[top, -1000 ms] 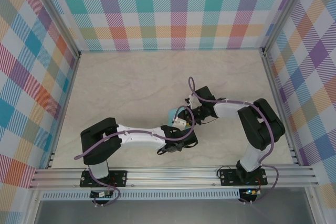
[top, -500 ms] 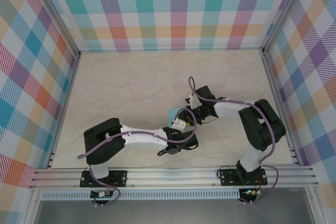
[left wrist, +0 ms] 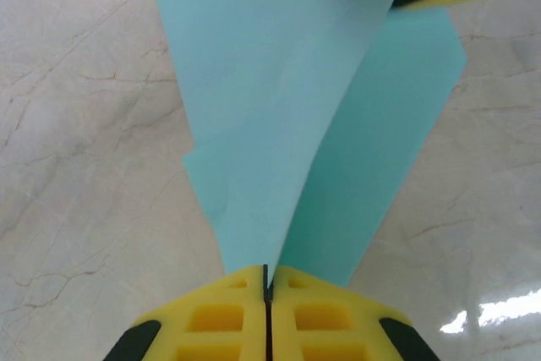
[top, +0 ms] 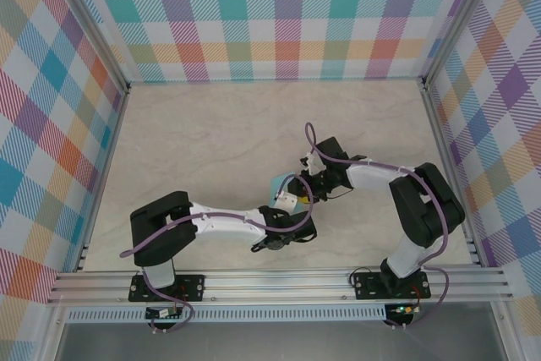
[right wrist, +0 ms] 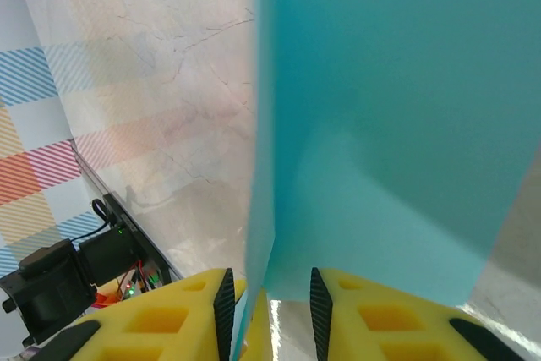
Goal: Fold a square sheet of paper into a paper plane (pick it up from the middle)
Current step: Fourth fold the wing at the center of the table.
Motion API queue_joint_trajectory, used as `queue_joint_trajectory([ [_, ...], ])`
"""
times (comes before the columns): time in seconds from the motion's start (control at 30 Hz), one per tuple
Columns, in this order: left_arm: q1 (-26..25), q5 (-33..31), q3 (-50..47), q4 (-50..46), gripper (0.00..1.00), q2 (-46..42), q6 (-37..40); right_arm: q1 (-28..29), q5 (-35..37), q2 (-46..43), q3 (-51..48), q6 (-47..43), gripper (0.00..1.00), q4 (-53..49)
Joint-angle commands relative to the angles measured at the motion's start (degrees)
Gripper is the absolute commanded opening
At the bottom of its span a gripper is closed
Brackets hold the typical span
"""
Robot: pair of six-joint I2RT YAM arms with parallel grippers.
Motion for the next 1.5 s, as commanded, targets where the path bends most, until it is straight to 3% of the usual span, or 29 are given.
queue_joint_trajectory([
  [0.0, 0.6, 3.1, -4.4, 5.0, 0.06, -4.9, -0.6, 0.2, 3.3, -4.5, 0.1, -1.8, 0.35, -3.4],
  [0.23, 3.5, 12.0, -14.8, 18.1, 0.06, -14.2, 0.4, 0.1, 9.6, -13.7, -4.9, -1.4, 0.40, -5.8],
  [0.57, 6.1, 18.8, -21.8, 24.6, 0.06, -18.8, 1.9, 0.1, 13.4, -25.6, -13.0, 1.6, 0.45, -6.5],
  [0.83, 7.6, 20.8, -24.5, 26.8, 0.06, -20.3, -0.3, 0.1, 13.4, -30.0, -15.0, 2.8, 0.61, -8.3],
  [1.13, 9.2, 23.7, -22.8, 26.9, 0.06, -19.4, 0.0, 0.2, 13.2, -26.5, -11.0, 0.3, 0.76, -12.3],
  [1.3, 9.9, 25.0, -22.4, 28.5, 0.05, -17.1, -0.2, 0.2, 15.5, -27.6, -11.6, 0.9, 1.00, -11.6],
  [1.47, 10.3, 25.2, -23.1, 28.9, 0.05, -17.9, -0.5, 0.1, 18.4, -28.3, -11.3, 1.0, 1.00, -11.0],
])
